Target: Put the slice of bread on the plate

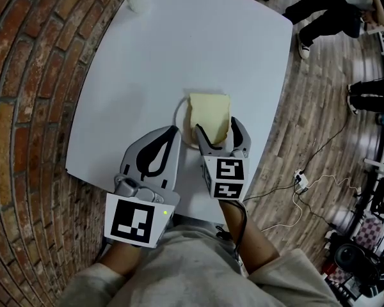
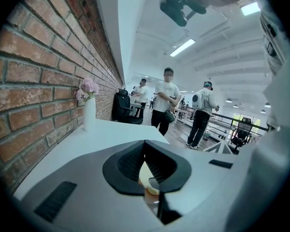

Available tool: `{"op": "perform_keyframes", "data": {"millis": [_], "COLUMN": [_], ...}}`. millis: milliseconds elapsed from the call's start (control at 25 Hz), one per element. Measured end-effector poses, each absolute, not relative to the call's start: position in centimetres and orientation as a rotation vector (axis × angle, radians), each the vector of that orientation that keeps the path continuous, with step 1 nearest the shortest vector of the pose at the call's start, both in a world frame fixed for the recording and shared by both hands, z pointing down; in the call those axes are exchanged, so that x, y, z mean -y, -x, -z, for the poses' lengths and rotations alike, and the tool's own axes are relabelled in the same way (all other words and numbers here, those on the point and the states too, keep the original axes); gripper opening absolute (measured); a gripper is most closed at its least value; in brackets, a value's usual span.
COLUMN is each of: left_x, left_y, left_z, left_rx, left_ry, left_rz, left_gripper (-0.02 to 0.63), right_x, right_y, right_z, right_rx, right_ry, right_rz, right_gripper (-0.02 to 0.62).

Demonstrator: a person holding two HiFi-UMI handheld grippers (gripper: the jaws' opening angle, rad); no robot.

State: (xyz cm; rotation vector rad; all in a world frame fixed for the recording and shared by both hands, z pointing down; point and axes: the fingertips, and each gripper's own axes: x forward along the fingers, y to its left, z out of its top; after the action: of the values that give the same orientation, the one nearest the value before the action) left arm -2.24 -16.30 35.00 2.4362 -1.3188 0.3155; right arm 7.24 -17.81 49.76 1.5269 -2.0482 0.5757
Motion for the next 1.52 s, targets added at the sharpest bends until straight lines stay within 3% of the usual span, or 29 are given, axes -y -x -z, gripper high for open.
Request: {"op": "perform_keyframes", "data": {"millis": [560, 680, 800, 920, 1520], "left_x": [16.5, 16.5, 16.3, 16.0, 15.3], "left_y": [1.9, 1.8, 1.5, 1.2, 0.7], "left_z": [-35.0, -34.9, -34.8, -34.8, -34.5], "left_rx": [1.299, 1.294, 1.287, 1.274, 1.249], "left_ry": [-2.448, -2.455, -2.463, -2.470, -2.492], "left_rz": [-0.316, -0.314, -0.314, -0.314, -0.303], "left_gripper": [0.009, 0.009, 0.009, 0.009, 0.009], "right_x": [19.5, 19.5, 19.5, 19.6, 18.6], "right_y": [-7.3, -7.4, -7.8, -7.8, -7.0], "right_z": [-47.6, -47.0, -46.3, -46.1, -39.4], "right_rx": [2.107, 2.117, 2.114, 2.113, 2.260], "right_ry": [-1.609, -1.626, -1.660, -1.670, -1.735], "right_rz": [-0.576, -0.570, -0.544, -0.544, -0.436], "right_gripper": [0.352, 0.266, 0.099, 0.008, 0.006]}}
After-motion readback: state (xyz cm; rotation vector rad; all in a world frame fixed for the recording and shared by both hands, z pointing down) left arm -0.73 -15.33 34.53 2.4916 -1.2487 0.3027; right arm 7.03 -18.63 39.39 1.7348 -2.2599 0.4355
